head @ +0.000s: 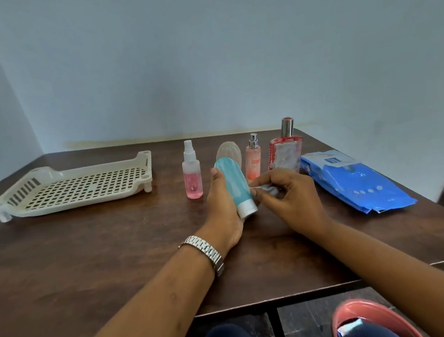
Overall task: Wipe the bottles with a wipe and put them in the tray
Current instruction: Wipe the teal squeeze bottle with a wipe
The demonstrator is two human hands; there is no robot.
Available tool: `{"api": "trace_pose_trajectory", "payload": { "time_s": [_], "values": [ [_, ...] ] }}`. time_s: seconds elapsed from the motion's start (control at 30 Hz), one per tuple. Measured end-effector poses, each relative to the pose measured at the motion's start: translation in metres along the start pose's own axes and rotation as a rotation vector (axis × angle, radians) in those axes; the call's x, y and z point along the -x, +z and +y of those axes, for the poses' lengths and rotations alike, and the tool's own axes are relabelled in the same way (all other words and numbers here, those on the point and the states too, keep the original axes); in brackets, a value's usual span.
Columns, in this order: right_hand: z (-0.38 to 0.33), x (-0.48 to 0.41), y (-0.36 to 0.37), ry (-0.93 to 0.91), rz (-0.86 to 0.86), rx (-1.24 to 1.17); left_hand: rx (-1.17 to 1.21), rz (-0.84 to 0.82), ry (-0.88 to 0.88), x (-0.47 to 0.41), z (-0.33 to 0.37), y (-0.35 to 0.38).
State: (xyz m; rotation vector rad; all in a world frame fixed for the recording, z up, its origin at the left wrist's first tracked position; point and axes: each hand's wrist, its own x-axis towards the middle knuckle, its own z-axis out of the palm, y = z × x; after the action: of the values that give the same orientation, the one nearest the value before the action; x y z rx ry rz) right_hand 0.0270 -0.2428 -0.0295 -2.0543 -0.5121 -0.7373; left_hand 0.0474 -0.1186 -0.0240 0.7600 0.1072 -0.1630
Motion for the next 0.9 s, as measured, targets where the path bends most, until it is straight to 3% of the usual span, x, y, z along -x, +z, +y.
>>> {"api": "trace_pose_trajectory", "payload": {
  "time_s": [0.63, 0.9],
  "values": [
    [-0.01, 0.004, 0.002, 0.02, 0.058, 0.062, -0.067, -0.072, -0.03, 0.014, 0.006, 0.001],
    [-0.012, 0.005, -0.003, -0.094, 0.002, 0.105, -0.023, -0.052, -0.031, 0.014, 0.006, 0.001]
  ]
}}
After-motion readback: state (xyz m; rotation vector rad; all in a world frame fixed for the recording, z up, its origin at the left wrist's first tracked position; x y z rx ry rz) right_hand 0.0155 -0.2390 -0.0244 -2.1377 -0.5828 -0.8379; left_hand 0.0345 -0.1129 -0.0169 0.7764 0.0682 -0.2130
